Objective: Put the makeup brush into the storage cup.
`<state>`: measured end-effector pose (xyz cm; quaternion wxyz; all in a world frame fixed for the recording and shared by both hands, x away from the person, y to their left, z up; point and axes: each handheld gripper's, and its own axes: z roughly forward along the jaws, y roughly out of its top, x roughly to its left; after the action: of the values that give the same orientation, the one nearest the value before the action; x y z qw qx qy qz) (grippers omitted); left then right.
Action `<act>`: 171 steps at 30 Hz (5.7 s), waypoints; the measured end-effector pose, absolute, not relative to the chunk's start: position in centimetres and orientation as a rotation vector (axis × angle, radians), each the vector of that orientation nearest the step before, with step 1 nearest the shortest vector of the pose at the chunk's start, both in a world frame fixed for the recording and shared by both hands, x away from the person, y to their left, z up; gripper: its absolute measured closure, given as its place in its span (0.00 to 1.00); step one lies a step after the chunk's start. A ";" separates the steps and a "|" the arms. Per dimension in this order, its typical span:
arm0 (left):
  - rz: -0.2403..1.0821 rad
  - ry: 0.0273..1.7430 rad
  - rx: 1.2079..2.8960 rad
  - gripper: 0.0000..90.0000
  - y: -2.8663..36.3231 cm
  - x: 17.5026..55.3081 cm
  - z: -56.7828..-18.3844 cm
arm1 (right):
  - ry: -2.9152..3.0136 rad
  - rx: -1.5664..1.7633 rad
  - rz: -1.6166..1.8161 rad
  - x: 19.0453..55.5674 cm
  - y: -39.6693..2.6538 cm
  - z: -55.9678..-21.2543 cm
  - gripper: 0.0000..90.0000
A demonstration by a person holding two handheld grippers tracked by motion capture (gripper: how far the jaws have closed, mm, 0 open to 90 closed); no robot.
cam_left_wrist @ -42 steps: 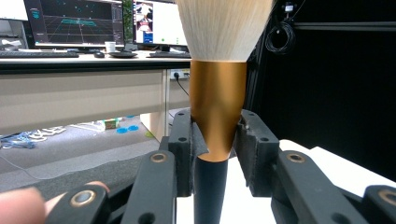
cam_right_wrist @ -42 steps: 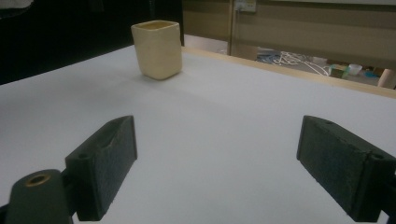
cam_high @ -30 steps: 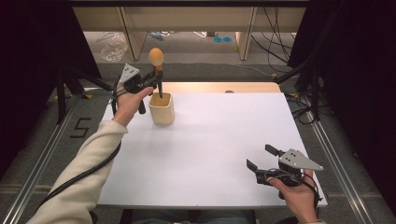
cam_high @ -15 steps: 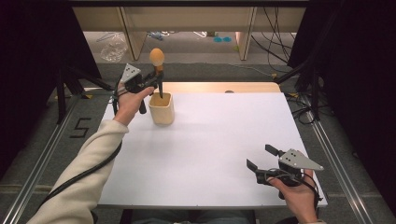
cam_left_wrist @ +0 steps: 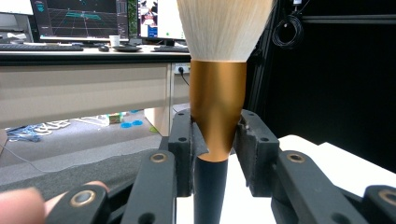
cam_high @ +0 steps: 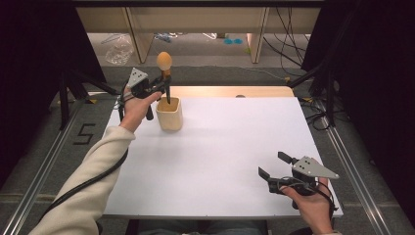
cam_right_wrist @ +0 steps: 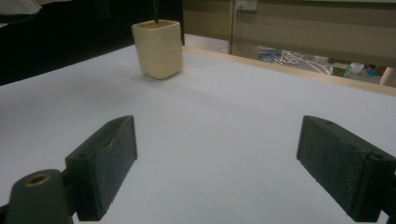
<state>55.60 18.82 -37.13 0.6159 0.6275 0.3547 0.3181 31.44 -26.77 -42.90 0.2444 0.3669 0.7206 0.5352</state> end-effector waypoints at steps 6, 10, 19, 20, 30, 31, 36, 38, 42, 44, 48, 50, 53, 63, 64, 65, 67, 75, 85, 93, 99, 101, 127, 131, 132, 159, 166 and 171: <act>0.747 0.805 1.460 0.77 18.9 55.8 -37.4 | 1.967 1.002 1.460 31.4 -26.8 -42.9 0.15; 0.746 0.797 1.458 0.77 18.9 55.9 -37.4 | 1.971 1.003 1.459 31.4 -26.8 -42.9 0.15; 0.736 0.818 1.451 0.77 18.9 55.8 -37.7 | 1.973 1.002 1.459 31.4 -26.8 -42.9 0.15; 0.735 0.821 1.452 0.77 18.9 55.8 -37.7 | 1.975 1.001 1.462 31.4 -26.8 -42.9 0.15; 0.750 0.812 1.464 0.77 19.0 56.0 -38.1 | 1.975 1.003 1.458 31.4 -26.8 -42.9 0.15; 0.748 0.816 1.465 0.77 19.0 56.0 -38.2 | 1.974 1.003 1.460 31.4 -26.8 -42.9 0.15; 0.744 0.818 1.460 0.77 19.0 55.9 -38.3 | 1.974 1.001 1.459 31.4 -26.8 -42.9 0.15; 0.732 0.832 1.452 0.77 18.9 55.8 -38.4 | 1.976 1.001 1.462 31.4 -26.8 -42.9 0.15; 0.744 0.818 1.457 0.77 19.1 55.9 -38.5 | 1.977 1.001 1.462 31.4 -26.8 -42.9 0.15; 0.755 0.812 1.468 0.77 19.2 55.9 -38.5 | 1.976 1.000 1.462 31.4 -26.7 -42.9 0.15; 0.730 0.839 1.451 0.77 19.0 55.8 -38.7 | 1.977 1.000 1.463 31.4 -26.7 -42.9 0.15; 0.722 0.847 1.443 0.77 18.9 55.7 -38.8 | 1.977 0.999 1.461 31.4 -26.7 -42.9 0.15; 0.746 0.823 1.462 0.77 19.2 55.9 -38.8 | 1.977 0.999 1.462 31.4 -26.8 -42.9 0.15; 0.741 0.837 1.458 0.77 19.3 55.8 -39.1 | 1.963 0.994 1.485 31.5 -26.6 -43.1 0.15; 0.734 0.843 1.453 0.77 19.2 55.8 -39.2 | 1.963 0.994 1.485 31.5 -26.6 -43.1 0.15; 0.737 0.838 1.456 0.77 19.3 55.8 -39.2 | 1.963 0.994 1.484 31.5 -26.6 -43.1 0.15; 0.740 0.832 1.460 0.77 19.2 55.7 -39.3 | 1.962 0.995 1.484 31.5 -26.6 -43.1 0.15; 0.741 0.836 1.461 0.77 19.3 55.8 -39.4 | 1.961 0.999 1.472 31.5 -26.7 -43.0 0.15; 0.745 0.834 1.464 0.77 19.3 55.9 -39.6 | 1.963 0.996 1.486 31.5 -26.6 -43.1 0.15; 0.723 0.858 1.449 0.77 19.0 55.7 -39.8 | 1.963 0.996 1.486 31.5 -26.6 -43.1 0.15; 0.748 0.833 1.466 0.77 19.1 55.8 -39.9 | 1.969 1.002 1.474 31.5 -26.6 -43.0 0.15; 0.745 0.839 1.464 0.77 19.1 55.8 -39.9 | 1.970 1.002 1.463 31.5 -26.6 -43.0 0.15; 0.748 0.837 1.463 0.77 19.0 55.7 -40.4 | 1.973 1.002 1.468 31.4 -26.6 -43.0 0.15; 0.727 0.862 1.448 0.77 18.8 55.6 -40.5 | 1.967 0.995 1.482 31.5 -26.6 -43.1 0.15; 0.730 0.861 1.450 0.77 18.9 55.6 -40.6 | 1.973 1.002 1.469 31.4 -26.6 -43.0 0.15; 0.738 0.863 1.467 0.77 19.0 55.7 -41.5 | 1.978 1.002 1.458 31.4 -26.6 -43.0 0.15; 0.735 0.872 1.466 0.77 19.1 55.6 -41.6 | 1.978 1.002 1.458 31.4 -26.6 -43.0 0.15; 0.729 0.875 1.468 0.77 19.1 55.6 -41.7 | 1.978 1.002 1.458 31.4 -26.6 -43.0 0.15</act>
<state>55.64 19.07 -41.73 0.5988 0.6328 0.3773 0.3141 31.41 -26.61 -43.02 0.2413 0.3665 0.7233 0.5332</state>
